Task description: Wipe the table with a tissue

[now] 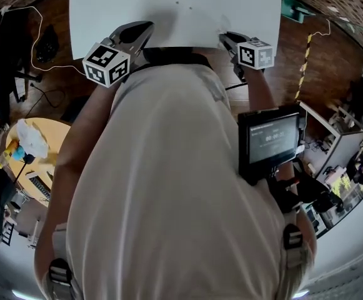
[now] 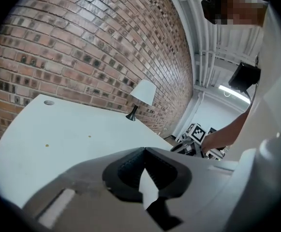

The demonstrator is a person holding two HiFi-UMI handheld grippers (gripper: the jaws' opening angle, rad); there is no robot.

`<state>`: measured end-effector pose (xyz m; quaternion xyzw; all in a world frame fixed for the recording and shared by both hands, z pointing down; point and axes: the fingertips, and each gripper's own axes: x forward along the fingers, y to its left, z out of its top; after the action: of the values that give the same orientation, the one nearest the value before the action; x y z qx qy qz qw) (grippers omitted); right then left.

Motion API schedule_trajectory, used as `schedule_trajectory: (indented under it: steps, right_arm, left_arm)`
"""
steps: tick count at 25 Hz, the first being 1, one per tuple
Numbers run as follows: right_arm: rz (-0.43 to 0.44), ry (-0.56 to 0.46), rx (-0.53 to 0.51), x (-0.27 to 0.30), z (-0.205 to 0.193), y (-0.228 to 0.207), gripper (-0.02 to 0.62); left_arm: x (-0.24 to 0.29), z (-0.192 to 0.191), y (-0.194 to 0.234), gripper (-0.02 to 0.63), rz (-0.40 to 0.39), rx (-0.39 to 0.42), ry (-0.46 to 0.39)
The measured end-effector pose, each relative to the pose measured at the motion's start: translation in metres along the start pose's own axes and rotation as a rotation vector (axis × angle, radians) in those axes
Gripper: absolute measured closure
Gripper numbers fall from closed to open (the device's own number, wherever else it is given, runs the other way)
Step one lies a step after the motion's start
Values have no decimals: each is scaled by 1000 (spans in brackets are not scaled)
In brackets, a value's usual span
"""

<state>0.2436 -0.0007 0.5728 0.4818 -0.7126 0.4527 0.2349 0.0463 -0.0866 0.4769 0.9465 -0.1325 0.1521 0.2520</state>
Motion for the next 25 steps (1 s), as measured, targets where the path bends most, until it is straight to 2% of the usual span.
schedule_trajectory:
  steps: [3, 9, 14, 18, 22, 25]
  right_arm:
    - [-50, -47, 51, -4, 18, -7, 568]
    - [-28, -65, 41, 5, 41, 12, 568]
    - [-6, -65, 39, 9, 42, 20, 568]
    - [14, -103, 67, 13, 39, 17, 568]
    - [4, -107, 113, 17, 35, 2, 568]
    - [-37, -115, 158, 13, 37, -7, 568]
  left_arm:
    - [-2, 4, 6, 600, 0, -4, -6]
    - [-13, -1, 21, 600, 29, -36, -30]
    - [-13, -1, 18, 600, 38, -39, -57]
    - [-22, -8, 24, 600, 77, -55, -66]
    - [-27, -9, 27, 600, 107, -59, -83]
    - [-34, -12, 23, 601, 120, -61, -91]
